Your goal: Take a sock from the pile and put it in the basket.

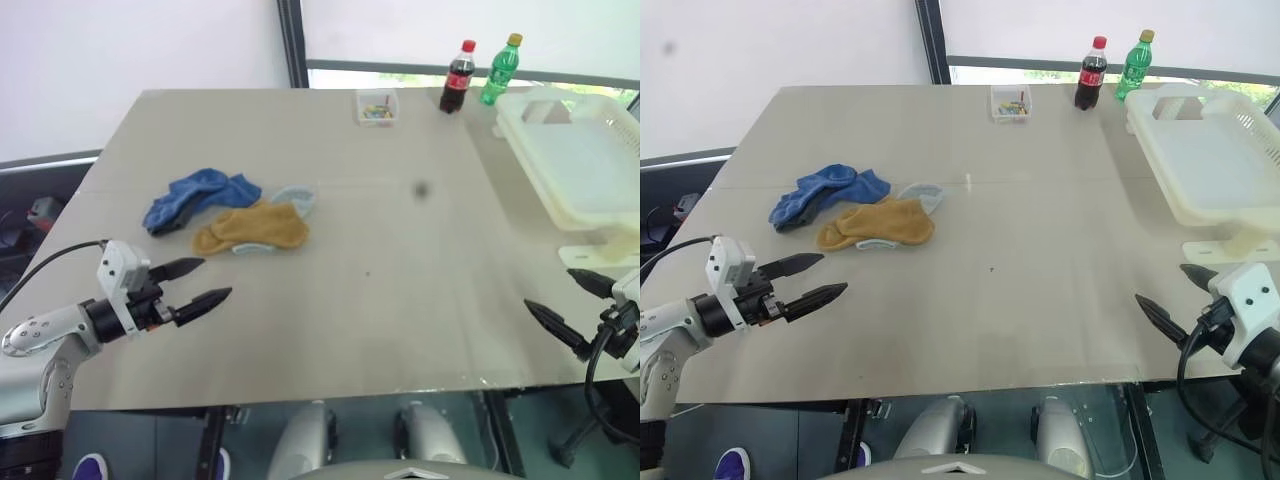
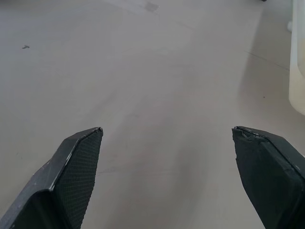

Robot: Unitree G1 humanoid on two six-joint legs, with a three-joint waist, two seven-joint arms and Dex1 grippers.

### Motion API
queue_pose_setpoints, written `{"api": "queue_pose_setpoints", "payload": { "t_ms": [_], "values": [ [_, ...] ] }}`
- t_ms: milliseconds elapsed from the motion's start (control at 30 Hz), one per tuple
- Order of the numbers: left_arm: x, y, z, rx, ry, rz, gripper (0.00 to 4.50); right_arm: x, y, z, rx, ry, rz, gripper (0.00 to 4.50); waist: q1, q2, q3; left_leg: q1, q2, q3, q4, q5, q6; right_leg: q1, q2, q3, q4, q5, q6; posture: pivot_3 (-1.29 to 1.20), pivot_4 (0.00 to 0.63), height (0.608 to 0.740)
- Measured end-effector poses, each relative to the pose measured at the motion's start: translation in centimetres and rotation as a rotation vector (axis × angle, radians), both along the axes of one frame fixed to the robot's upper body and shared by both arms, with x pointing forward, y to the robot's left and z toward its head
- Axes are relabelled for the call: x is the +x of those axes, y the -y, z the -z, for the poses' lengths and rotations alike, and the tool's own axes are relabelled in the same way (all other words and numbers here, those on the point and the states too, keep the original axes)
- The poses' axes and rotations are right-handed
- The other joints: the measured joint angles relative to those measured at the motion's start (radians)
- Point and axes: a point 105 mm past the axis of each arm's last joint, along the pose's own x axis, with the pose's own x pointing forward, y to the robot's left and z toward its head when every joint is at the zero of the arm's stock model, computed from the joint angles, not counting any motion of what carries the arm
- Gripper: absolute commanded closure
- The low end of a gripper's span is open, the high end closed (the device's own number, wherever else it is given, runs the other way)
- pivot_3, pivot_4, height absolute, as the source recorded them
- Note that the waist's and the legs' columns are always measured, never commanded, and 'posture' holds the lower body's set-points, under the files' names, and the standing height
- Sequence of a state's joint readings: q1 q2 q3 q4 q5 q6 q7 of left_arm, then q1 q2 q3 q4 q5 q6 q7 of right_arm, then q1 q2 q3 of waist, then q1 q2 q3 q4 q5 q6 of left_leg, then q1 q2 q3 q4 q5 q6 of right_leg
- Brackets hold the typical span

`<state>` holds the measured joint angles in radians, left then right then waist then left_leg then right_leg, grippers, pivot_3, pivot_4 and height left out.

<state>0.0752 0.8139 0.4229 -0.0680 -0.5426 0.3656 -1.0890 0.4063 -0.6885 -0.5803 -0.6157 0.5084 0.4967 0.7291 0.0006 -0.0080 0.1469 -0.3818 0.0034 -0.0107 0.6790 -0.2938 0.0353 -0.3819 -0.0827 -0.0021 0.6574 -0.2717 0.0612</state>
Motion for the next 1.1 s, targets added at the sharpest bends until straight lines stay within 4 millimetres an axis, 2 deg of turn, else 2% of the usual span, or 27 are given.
{"api": "queue_pose_setpoints", "payload": {
  "t_ms": [333, 500, 633, 700, 833, 900, 1000, 1100],
  "values": [
    [0.6, 0.5, -0.3, -0.033, 0.008, -0.005, 0.01, 0.4, -0.7, -0.2, 0.021, 0.023, -0.01, 0.0, 0.004, 0.0, 0.0, 0.0, 0.0, 0.0, -0.001, 0.0, 0.0, 0.0, -0.001, 0.0, 0.0, 0.0, 0.0, 0.0, 0.15, 0.74],
    [1.0, 0.7, -0.3, -0.036, 0.022, -0.034, 0.01, 1.0, -1.8, -0.4, 0.051, 0.04, -0.048, 0.0, 0.008, 0.0, 0.0, 0.0, 0.0, 0.0, -0.001, 0.0, 0.0, 0.0, -0.001, 0.0, -0.001, 0.0, 0.0, 0.0, 0.15, 0.74],
    [1.6, 2.2, 0.0, 0.0, 0.044, -0.033, 0.01, 1.5, -3.3, -0.9, 0.07, 0.07, -0.116, 0.0, 0.011, 0.0, 0.0, 0.0, 0.0, 0.0, -0.001, 0.0, 0.0, 0.0, -0.002, -0.001, -0.001, 0.0, 0.0, 0.0, 0.15, 0.74],
    [2.0, 2.8, -0.2, 0.016, 0.064, -0.045, 0.01, 1.5, -4.7, -1.3, 0.075, 0.094, -0.19, 0.0, 0.012, 0.0, 0.001, -0.001, 0.0, -0.001, -0.001, 0.0, 0.0, 0.0, -0.002, -0.001, -0.001, 0.0, 0.0, 0.0, 0.15, 0.74],
    [3.2, 5.5, -0.7, 0.087, 0.091, -0.036, 0.01, 2.1, -9.0, -3.1, 0.13, 0.203, -0.405, 0.0, 0.011, -0.001, 0.001, 0.0, -0.001, 0.0, -0.001, 0.0, 0.0, 0.0, -0.001, -0.001, 0.0, 0.0, 0.001, 0.0, 0.15, 0.74],
    [3.3, 7.2, -0.7, 0.121, 0.101, 0.009, 0.01, 2.2, -10.5, -3.8, 0.157, 0.253, -0.482, 0.0, 0.01, -0.001, 0.001, 0.0, -0.001, 0.0, -0.001, 0.0, 0.0, 0.0, 0.003, -0.001, 0.0, 0.0, 0.0, 0.0, 0.15, 0.74],
    [3.5, 8.8, -0.3, 0.137, 0.098, 0.026, 0.01, 2.6, -11.0, -4.0, 0.153, 0.29, -0.529, 0.0, 0.013, -0.001, 0.002, -0.001, -0.002, -0.001, -0.001, 0.0, 0.0, -0.001, 0.004, -0.001, -0.001, 0.0, 0.0, 0.0, 0.15, 0.74],
    [4.7, 9.8, 0.3, 0.187, 0.131, -0.05, 0.01, 2.7, -11.1, -4.0, 0.135, 0.311, -0.551, 0.0, 0.015, -0.003, 0.003, -0.002, -0.002, -0.001, -0.001, 0.0, 0.0, -0.002, 0.004, -0.002, -0.001, 0.0, 0.001, 0.0, 0.15, 0.74]
  ]
}}
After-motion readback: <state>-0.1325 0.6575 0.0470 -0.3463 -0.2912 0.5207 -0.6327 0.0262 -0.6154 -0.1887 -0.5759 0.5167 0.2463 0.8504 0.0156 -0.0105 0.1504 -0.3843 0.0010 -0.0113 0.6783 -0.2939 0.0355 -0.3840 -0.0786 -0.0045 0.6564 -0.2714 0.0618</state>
